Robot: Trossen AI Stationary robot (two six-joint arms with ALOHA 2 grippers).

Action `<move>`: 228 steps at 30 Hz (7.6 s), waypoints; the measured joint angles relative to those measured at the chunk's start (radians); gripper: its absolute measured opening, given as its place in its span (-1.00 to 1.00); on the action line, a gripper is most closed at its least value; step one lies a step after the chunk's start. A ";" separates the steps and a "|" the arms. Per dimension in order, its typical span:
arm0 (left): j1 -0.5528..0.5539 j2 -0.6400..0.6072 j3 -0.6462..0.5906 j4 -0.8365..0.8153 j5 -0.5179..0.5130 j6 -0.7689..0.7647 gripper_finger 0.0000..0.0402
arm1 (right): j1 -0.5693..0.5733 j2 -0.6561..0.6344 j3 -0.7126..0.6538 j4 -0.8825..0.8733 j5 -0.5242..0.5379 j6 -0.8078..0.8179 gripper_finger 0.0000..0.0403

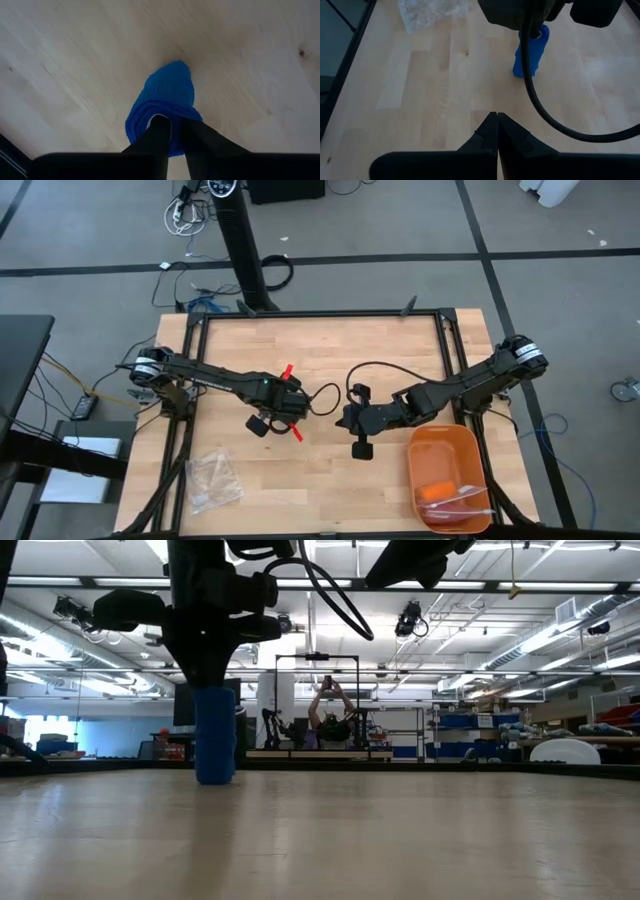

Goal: Roll bandage
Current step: Roll the blue bandage, then open the transparent zip lock bag

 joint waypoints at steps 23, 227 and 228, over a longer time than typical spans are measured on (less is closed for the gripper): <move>0.000 0.000 0.000 -0.007 -0.073 -0.054 -0.56 | 0.000 0.000 0.000 0.006 -0.025 -0.001 -0.98; -0.860 0.014 -0.324 0.451 0.294 -1.748 -0.29 | -0.024 0.010 -0.301 0.556 -0.157 -0.132 -0.78; -0.860 0.017 -0.326 0.435 0.294 -1.748 -0.29 | -0.026 0.010 -0.301 0.555 -0.155 -0.132 -0.78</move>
